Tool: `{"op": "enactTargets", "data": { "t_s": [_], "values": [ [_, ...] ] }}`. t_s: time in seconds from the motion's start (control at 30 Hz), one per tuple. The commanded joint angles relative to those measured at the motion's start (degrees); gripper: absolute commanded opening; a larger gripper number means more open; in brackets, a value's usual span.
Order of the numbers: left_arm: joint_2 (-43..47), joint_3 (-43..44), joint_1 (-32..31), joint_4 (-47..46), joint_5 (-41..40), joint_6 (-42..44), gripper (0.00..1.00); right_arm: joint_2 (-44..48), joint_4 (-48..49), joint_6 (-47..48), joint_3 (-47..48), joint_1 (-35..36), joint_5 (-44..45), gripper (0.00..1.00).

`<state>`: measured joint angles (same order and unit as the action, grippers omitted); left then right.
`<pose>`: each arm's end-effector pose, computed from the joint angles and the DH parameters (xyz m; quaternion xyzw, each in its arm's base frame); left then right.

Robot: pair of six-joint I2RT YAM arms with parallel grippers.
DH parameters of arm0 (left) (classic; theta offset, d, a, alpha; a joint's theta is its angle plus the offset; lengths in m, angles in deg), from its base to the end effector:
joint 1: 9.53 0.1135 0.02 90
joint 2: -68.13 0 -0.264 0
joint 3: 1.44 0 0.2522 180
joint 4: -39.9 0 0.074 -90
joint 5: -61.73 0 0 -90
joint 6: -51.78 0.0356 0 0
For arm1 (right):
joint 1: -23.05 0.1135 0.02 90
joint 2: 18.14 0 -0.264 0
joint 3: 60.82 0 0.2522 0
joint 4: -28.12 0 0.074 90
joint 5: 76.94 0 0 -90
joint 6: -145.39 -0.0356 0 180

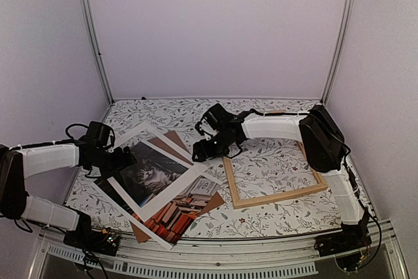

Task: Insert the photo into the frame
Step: Pick up the glass panel from the photo.

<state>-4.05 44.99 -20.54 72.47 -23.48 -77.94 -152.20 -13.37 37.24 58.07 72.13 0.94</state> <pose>0.2192 -0.0457 0.1621 -0.2273 0.9340 -0.1532 0.2292 0.3263 0.3878 0.1463 -0.2832 0.9101 0.2421 0.1816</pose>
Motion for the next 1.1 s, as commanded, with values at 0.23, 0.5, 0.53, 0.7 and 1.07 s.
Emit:
{"op": "enactTargets", "data": {
  "t_s": [0.23,0.5,0.53,0.7,1.07],
  "values": [
    [1.15,-2.59,0.51,-2.70,2.00,-1.82,0.94,-3.76,-2.17,-3.73,4.15,-0.86,-1.25,0.77],
    [1.24,-5.17,0.51,-3.24,3.95,-4.37,0.94,-6.01,-2.86,-5.77,5.91,-1.12,-6.68,0.76],
    [1.39,-5.74,0.50,-3.61,4.35,-4.93,0.94,-6.14,-2.77,-6.04,5.97,-1.17,-7.31,0.75],
    [2.20,-8.02,0.51,-5.27,5.92,-7.61,0.94,-6.00,-2.77,-7.34,5.81,-1.48,-8.46,0.75],
    [0.99,-9.11,0.51,-9.25,6.94,-8.82,0.93,-5.57,1.00,-10.20,3.84,-2.48,-14.36,0.70]
  ]
}}
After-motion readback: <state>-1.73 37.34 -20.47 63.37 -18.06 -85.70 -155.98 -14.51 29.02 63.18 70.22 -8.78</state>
